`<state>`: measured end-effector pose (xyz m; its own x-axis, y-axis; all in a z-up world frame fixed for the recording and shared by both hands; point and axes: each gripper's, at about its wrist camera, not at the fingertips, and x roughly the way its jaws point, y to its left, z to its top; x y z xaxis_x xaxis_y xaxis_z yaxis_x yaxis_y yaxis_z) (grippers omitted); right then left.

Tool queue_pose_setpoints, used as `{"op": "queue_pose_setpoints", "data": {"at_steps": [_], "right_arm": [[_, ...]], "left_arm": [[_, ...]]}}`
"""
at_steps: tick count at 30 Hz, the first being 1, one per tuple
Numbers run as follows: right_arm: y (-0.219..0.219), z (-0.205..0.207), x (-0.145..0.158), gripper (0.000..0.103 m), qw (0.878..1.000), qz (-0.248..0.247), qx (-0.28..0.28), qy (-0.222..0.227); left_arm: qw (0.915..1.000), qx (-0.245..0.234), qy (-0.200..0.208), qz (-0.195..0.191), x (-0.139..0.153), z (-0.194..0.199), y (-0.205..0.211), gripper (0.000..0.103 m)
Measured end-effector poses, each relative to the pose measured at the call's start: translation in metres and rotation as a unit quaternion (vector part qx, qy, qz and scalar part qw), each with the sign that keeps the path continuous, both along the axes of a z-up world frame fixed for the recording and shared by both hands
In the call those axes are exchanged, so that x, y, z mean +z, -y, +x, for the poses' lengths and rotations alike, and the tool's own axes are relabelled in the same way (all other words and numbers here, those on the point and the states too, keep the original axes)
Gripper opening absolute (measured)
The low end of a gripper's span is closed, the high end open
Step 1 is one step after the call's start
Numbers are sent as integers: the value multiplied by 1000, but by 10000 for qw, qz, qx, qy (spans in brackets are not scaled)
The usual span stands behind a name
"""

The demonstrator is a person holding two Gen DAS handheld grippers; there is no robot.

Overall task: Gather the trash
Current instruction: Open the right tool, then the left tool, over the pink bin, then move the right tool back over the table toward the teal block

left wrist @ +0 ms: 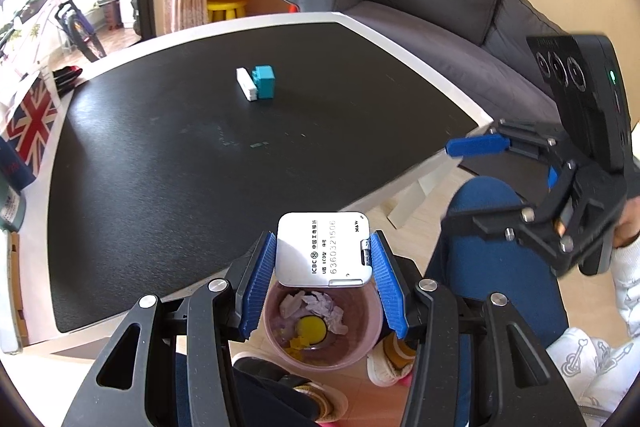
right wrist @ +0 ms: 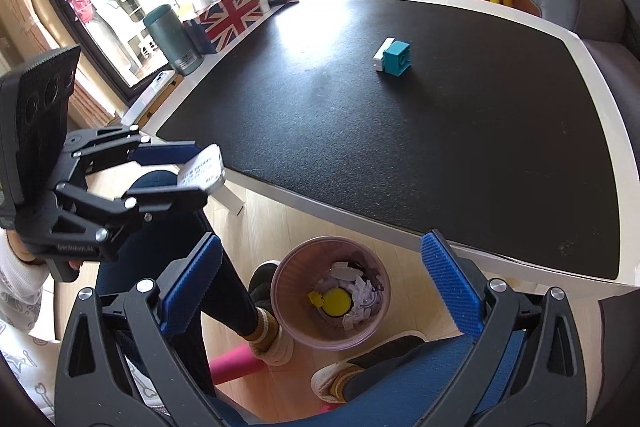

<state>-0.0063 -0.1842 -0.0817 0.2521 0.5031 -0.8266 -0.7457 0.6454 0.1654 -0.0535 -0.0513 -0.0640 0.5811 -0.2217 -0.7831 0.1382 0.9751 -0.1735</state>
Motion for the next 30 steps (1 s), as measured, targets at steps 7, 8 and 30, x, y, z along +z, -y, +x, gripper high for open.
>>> {"op": "queue_pose_setpoints", "data": {"at_steps": [7, 8, 30], "right_arm": [[12, 6, 9, 98, 9997, 90, -210, 110], [14, 7, 10, 98, 9996, 100, -235, 119], [18, 9, 11, 98, 9994, 151, -303, 100]], "left_arm": [[9995, -277, -181, 11, -6, -2, 16, 48], [9993, -322, -193, 15, -7, -2, 18, 48], [9999, 119, 5, 87, -2, 1, 7, 96]]}}
